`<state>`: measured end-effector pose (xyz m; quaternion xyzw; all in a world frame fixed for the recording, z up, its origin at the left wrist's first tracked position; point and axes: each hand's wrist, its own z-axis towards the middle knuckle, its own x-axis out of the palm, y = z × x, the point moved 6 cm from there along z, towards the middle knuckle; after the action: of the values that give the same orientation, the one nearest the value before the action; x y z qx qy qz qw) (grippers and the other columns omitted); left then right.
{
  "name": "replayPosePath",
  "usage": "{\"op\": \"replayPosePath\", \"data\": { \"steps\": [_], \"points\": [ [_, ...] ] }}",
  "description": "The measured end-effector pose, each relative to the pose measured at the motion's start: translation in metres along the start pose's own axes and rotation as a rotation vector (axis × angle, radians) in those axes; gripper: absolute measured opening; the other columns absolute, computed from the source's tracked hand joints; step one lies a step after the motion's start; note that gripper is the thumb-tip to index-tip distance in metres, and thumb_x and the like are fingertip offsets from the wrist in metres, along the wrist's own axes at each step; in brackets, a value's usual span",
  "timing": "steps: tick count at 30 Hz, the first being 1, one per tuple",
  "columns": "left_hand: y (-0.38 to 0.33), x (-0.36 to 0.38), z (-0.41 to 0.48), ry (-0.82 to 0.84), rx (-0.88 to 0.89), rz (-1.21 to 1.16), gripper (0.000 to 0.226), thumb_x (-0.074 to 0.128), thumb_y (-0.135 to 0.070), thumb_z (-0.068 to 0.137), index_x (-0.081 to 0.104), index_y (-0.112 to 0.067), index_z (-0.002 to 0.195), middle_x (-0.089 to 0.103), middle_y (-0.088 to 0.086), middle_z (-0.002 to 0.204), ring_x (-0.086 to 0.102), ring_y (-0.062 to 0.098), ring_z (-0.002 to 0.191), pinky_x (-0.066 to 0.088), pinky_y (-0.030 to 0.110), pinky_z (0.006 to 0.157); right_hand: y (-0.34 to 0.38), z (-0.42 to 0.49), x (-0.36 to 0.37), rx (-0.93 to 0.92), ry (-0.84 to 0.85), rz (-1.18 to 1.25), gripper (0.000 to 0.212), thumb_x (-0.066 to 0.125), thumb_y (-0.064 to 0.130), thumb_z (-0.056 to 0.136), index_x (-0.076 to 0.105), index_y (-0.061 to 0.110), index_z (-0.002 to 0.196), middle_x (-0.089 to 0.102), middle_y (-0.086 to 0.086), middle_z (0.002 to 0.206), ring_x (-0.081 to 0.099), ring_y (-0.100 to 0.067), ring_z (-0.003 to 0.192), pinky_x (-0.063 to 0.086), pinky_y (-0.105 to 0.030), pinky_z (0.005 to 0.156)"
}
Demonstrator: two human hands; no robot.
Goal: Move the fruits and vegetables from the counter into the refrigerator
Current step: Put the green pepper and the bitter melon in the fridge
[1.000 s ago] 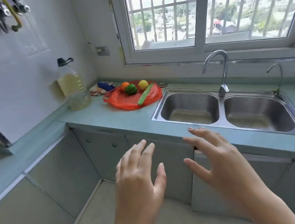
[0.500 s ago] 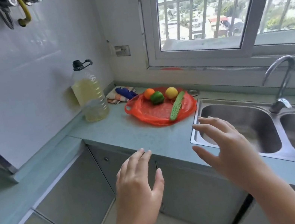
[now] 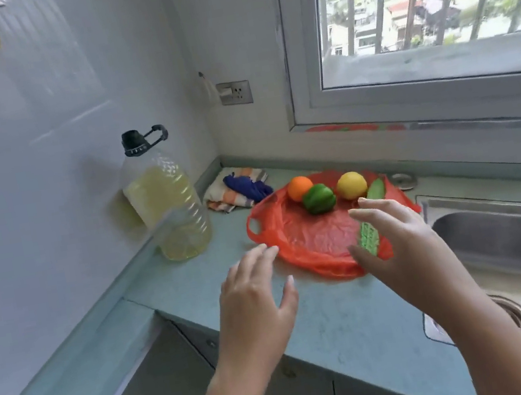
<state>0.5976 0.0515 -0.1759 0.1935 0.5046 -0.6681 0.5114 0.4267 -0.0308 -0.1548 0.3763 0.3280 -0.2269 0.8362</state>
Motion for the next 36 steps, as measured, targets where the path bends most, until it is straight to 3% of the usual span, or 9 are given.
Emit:
{"op": "replayPosePath", "data": {
  "steps": [4,12,19,23,27,36],
  "points": [
    [0.017,0.024,0.065,0.01,0.018,-0.039,0.057,0.035,-0.044,0.08,0.054,-0.015,0.125,0.054,0.001,0.128,0.046,0.016,0.12,0.03,0.026,0.101,-0.03,0.049,0.028,0.05,0.001,-0.024,0.043,0.077,0.018,0.07,0.064,0.01,0.111,0.061,-0.01,0.118,0.056,-0.031,0.109,0.042,-0.04,0.088],
    [0.082,0.094,0.142,0.176,-0.023,-0.103,0.054,0.041,-0.041,0.079,0.057,-0.013,0.121,0.056,0.003,0.126,0.049,0.02,0.118,0.029,0.025,0.098,-0.077,0.101,0.098,0.166,0.101,-0.157,0.046,0.079,0.018,0.068,0.065,0.011,0.11,0.062,-0.012,0.116,0.058,-0.034,0.107,0.045,-0.043,0.087],
    [0.121,0.148,0.224,0.348,0.086,-0.186,0.05,0.046,-0.035,0.079,0.058,-0.01,0.12,0.056,0.006,0.123,0.05,0.022,0.116,0.03,0.026,0.098,-0.112,0.133,0.138,0.447,0.116,-0.208,0.047,0.066,0.028,0.081,0.055,0.017,0.125,0.05,-0.003,0.132,0.044,-0.02,0.123,0.036,-0.032,0.099],
    [0.124,0.183,0.261,0.409,0.105,-0.265,0.042,0.054,-0.03,0.082,0.057,-0.01,0.119,0.057,0.004,0.122,0.05,0.02,0.115,0.031,0.023,0.097,-0.139,0.143,0.151,0.587,0.13,-0.226,0.048,0.061,0.031,0.084,0.049,0.021,0.13,0.046,0.001,0.134,0.04,-0.016,0.125,0.034,-0.027,0.099],
    [0.119,0.225,0.279,0.495,0.118,-0.354,0.039,0.063,-0.016,0.084,0.054,-0.01,0.122,0.054,0.003,0.124,0.046,0.017,0.118,0.027,0.016,0.096,-0.17,0.142,0.162,0.716,0.146,-0.226,0.052,0.06,0.031,0.085,0.042,0.025,0.134,0.045,0.002,0.132,0.042,-0.017,0.12,0.04,-0.031,0.093],
    [0.1,0.306,0.315,0.545,0.121,-0.374,0.041,0.066,-0.008,0.08,0.056,-0.004,0.12,0.055,0.011,0.124,0.047,0.025,0.118,0.028,0.024,0.1,-0.251,0.131,0.182,0.936,0.168,-0.121,0.054,0.058,0.028,0.087,0.039,0.024,0.137,0.042,0.0,0.132,0.041,-0.015,0.121,0.039,-0.029,0.093]
  ]
}}
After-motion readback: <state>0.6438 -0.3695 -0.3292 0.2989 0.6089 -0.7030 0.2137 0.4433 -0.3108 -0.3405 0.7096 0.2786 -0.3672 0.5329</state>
